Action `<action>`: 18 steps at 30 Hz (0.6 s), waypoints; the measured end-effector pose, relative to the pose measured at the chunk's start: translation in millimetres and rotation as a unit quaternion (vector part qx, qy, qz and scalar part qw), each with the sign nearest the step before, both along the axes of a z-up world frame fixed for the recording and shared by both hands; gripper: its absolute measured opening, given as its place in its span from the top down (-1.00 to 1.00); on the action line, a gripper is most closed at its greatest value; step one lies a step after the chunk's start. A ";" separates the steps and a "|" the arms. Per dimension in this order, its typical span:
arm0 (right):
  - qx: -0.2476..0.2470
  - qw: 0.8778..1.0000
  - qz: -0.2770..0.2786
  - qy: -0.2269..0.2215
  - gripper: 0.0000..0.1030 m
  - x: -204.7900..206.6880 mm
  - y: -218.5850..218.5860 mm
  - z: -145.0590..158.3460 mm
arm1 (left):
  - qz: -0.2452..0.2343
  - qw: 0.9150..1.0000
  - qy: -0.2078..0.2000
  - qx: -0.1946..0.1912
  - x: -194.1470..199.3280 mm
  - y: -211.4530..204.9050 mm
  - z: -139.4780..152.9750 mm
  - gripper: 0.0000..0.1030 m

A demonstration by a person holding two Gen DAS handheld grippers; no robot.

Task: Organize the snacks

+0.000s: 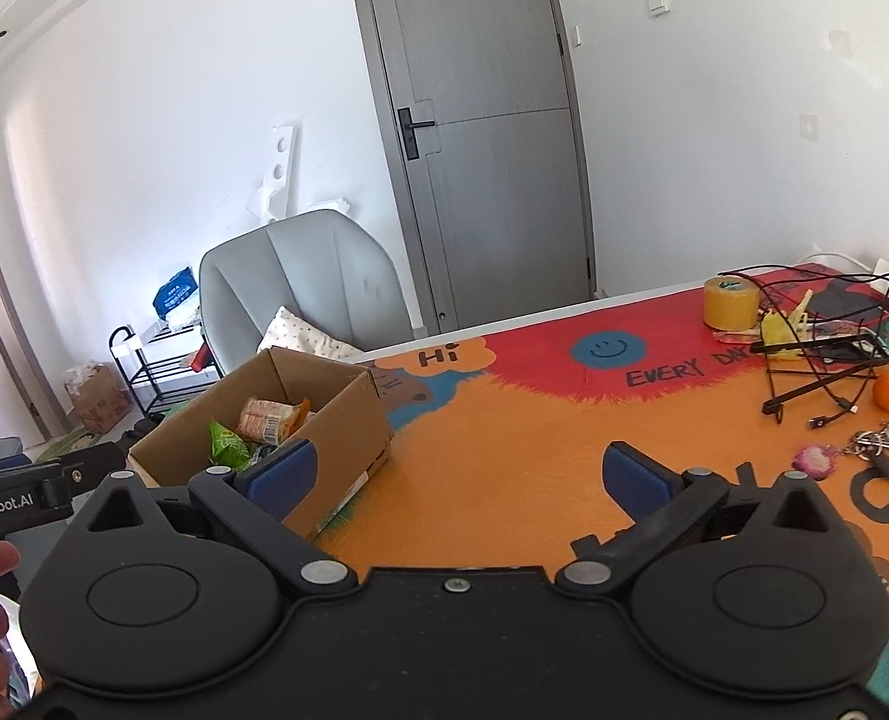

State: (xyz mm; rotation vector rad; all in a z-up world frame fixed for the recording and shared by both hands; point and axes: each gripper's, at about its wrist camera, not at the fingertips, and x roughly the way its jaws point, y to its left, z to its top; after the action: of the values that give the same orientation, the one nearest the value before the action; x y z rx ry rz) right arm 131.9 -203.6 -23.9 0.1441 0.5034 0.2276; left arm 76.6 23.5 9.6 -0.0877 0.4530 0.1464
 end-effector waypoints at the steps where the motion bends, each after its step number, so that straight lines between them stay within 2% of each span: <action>1: -0.002 1.000 -0.001 -0.002 -1.00 -3.2 -0.9 1.3 | -0.002 1.000 -0.002 0.002 -2.0 -0.3 1.3 -0.99; 5: -0.008 1.000 -0.004 -0.008 -1.00 -12.7 -3.4 7.1 | -0.007 1.000 -0.009 0.024 -12.5 -0.3 8.0 -0.99; 10: -0.014 1.000 -0.008 -0.012 -1.00 -27.1 -7.7 10.5 | -0.013 0.999 -0.011 0.031 -27.5 5.3 13.9 -1.00; 18: -0.015 1.000 0.019 -0.015 -1.00 -49.5 -9.9 14.5 | -0.030 0.998 -0.021 0.043 -47.8 6.9 16.8 -1.00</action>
State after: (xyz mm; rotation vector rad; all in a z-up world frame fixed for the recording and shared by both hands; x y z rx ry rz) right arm 82.4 -213.5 -9.4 0.1020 0.4807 0.2582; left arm 28.9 30.4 26.4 0.0075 0.4057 0.1050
